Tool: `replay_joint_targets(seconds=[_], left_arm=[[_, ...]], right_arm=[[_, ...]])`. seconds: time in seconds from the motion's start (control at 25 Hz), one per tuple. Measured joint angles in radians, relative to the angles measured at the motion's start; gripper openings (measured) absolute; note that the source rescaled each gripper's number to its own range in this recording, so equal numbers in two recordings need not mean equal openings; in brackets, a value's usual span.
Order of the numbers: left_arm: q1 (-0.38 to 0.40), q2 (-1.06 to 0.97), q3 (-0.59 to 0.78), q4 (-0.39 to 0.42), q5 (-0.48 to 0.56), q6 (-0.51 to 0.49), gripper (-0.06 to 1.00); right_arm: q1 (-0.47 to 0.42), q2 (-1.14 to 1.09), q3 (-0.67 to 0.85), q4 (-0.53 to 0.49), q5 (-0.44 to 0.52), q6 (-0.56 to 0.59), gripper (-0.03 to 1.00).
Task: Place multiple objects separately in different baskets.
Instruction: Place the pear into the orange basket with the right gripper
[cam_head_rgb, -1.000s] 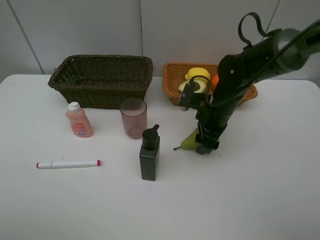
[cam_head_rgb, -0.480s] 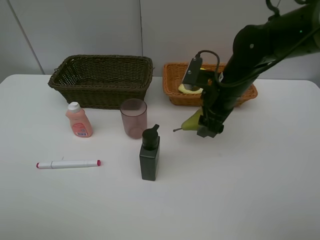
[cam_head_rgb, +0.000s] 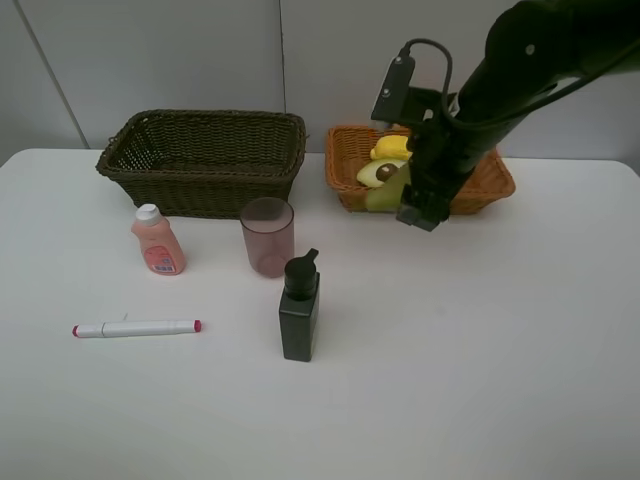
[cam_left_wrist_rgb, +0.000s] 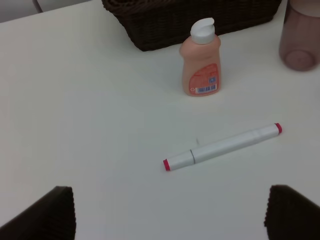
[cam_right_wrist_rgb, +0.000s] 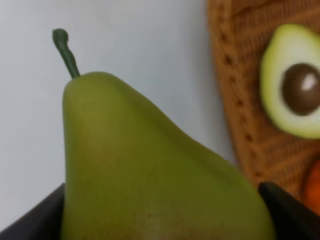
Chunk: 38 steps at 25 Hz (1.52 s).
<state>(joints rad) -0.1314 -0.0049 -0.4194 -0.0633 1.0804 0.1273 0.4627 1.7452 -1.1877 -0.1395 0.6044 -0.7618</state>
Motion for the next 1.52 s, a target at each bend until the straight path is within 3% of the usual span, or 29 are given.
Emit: replay_joint_targets(seconds=[0.2,0.6,0.96,1.52], left_arm=[[0.000,0.000,0.000,0.000,0.000,0.000,1.00],[0.000,0.000,0.000,0.000,0.000,0.000,1.00],[0.000,0.000,0.000,0.000,0.000,0.000,1.00],[0.000,0.000,0.000,0.000,0.000,0.000,1.00]], right_arm=[[-0.051,0.000,-0.065,-0.002,-0.051,0.003,0.27],[-0.156,0.056,-0.073,-0.001,-0.253,0.009,0.27],[-0.244,0.159,-0.073,0.122,-0.417,0.011,0.27],[-0.277,0.236,-0.073,0.195,-0.478,0.011,0.27]])
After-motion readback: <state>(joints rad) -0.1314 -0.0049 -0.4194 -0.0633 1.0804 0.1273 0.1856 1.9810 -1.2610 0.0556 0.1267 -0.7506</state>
